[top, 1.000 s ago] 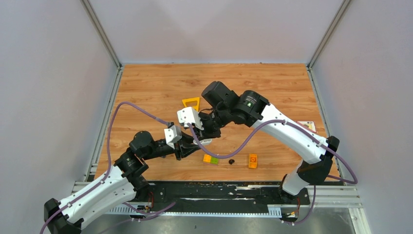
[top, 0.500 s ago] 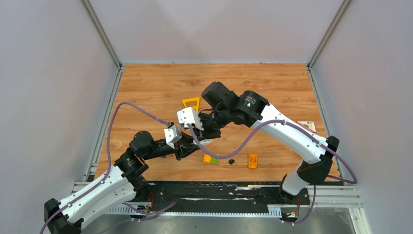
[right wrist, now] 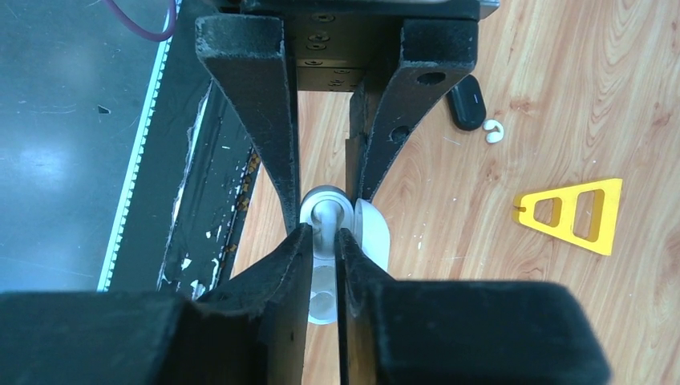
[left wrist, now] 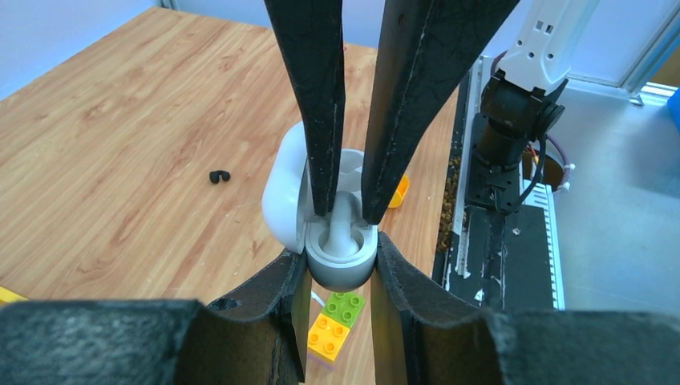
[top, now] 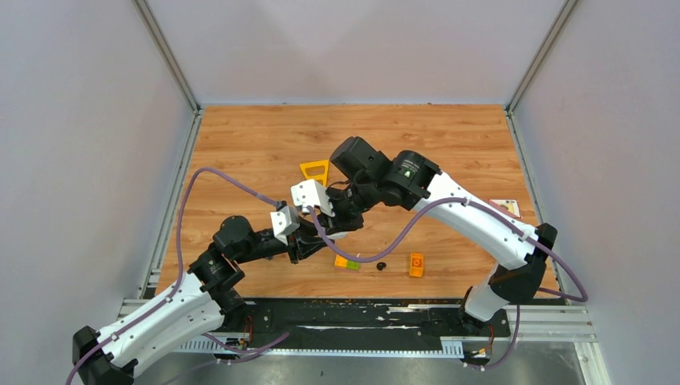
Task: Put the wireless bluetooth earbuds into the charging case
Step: Insert the left earbud into the left side groove of the charging case, then adjust the right earbud at the center of the board.
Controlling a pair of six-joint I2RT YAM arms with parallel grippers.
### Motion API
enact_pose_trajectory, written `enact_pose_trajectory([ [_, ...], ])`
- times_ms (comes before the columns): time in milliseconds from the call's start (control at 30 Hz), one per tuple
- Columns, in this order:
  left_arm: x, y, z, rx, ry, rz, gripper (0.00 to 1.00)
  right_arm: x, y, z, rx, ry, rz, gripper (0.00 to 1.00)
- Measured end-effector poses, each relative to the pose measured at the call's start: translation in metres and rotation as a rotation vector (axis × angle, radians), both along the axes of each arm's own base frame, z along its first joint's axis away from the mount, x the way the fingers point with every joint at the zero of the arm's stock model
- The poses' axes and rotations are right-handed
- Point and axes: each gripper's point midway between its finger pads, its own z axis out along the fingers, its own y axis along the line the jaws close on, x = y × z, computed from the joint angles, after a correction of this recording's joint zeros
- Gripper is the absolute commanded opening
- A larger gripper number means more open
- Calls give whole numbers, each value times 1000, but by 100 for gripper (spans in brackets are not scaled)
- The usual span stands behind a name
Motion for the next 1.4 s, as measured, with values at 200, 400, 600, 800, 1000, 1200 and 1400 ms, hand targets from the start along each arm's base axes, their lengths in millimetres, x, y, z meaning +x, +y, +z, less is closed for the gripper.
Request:
enact_pose_trajectory([
  [200, 1, 0, 0, -1, -1, 5, 0, -7, -4, 8, 2, 8, 26, 27],
  [400, 2, 0, 0, -1, 0, 10, 0, -20, -18, 36, 52, -14, 49, 25],
  [600, 2, 0, -1, 2, 2, 10, 0, 15, -42, 79, 177, -19, -70, 24],
  [800, 2, 0, -1, 2, 0, 11, 0, 164, -97, 59, 260, 104, -438, 24],
  [1000, 1, 3, 4, -11, -12, 18, 0, 210, -93, -36, 155, 300, -489, 23],
  [1200, -4, 5, 24, -38, 12, 17, 0, 222, -53, -94, 69, 345, -417, 23],
  [1400, -14, 18, 88, -135, -33, 28, 0, 215, 9, -126, 25, 284, -311, 23],
])
